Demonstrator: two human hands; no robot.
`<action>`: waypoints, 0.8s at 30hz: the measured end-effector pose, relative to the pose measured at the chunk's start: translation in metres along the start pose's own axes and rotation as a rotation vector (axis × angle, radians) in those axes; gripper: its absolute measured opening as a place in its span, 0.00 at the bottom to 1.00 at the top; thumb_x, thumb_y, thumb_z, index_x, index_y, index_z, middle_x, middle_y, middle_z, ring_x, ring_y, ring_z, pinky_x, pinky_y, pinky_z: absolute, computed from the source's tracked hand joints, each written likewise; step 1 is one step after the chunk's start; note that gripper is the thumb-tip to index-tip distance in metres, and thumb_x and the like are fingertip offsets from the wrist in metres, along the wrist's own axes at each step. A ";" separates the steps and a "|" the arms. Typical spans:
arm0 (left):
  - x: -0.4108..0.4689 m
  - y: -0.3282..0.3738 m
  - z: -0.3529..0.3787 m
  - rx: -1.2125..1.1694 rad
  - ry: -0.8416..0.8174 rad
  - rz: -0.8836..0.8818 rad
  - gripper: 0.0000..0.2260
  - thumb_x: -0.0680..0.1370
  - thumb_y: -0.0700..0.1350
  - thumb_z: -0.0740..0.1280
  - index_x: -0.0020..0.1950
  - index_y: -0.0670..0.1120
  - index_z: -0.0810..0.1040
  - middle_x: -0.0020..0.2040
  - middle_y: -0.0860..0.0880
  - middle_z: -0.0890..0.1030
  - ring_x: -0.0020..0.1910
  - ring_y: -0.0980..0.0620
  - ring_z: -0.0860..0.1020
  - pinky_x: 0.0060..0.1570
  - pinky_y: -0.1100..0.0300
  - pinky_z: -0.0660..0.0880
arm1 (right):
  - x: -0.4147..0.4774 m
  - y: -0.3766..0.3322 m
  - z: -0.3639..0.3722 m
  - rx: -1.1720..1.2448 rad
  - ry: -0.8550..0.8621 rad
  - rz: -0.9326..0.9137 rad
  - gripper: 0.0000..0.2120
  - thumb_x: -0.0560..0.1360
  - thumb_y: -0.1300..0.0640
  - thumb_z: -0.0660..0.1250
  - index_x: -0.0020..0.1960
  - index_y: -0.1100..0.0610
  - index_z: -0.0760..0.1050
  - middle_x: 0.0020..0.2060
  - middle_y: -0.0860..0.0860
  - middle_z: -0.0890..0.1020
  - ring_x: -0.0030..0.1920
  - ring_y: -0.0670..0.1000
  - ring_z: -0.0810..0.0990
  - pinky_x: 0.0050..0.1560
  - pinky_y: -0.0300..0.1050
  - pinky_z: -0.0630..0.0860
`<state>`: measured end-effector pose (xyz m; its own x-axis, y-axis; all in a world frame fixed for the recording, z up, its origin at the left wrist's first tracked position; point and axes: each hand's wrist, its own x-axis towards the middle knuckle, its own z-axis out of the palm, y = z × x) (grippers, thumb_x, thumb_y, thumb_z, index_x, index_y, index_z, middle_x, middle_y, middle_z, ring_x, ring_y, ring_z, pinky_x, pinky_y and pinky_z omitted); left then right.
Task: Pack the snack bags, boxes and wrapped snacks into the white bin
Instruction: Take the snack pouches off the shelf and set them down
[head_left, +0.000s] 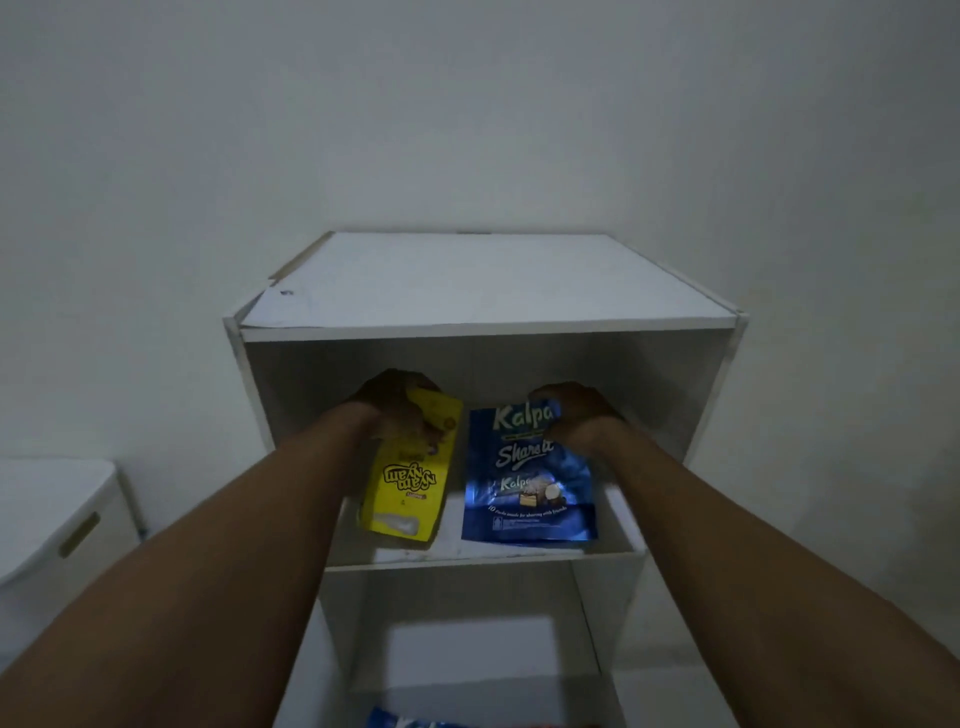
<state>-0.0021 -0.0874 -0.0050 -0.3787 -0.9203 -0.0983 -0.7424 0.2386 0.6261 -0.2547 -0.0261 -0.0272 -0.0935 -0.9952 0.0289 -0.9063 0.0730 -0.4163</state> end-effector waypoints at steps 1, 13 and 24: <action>-0.006 0.003 -0.005 -0.005 0.017 0.011 0.29 0.63 0.45 0.82 0.61 0.53 0.78 0.56 0.50 0.82 0.50 0.53 0.78 0.52 0.61 0.77 | -0.009 -0.005 -0.005 0.004 0.029 0.002 0.28 0.73 0.66 0.69 0.70 0.51 0.72 0.68 0.53 0.75 0.64 0.54 0.76 0.59 0.38 0.73; -0.109 0.011 -0.011 -0.212 -0.101 0.293 0.27 0.66 0.40 0.79 0.64 0.48 0.78 0.53 0.46 0.82 0.49 0.49 0.80 0.52 0.58 0.76 | -0.201 -0.076 -0.012 0.086 0.370 0.230 0.27 0.75 0.67 0.67 0.72 0.54 0.70 0.63 0.57 0.79 0.61 0.57 0.78 0.57 0.47 0.77; -0.225 0.069 0.051 -0.301 -0.341 0.520 0.26 0.68 0.39 0.77 0.65 0.52 0.78 0.55 0.46 0.83 0.54 0.46 0.82 0.59 0.49 0.78 | -0.407 -0.094 -0.007 0.089 0.580 0.589 0.26 0.75 0.66 0.67 0.71 0.51 0.72 0.63 0.55 0.79 0.58 0.55 0.79 0.56 0.51 0.80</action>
<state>0.0040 0.1524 0.0208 -0.8335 -0.5486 0.0657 -0.2503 0.4809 0.8403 -0.1344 0.3723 0.0069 -0.7617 -0.6028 0.2376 -0.6093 0.5416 -0.5792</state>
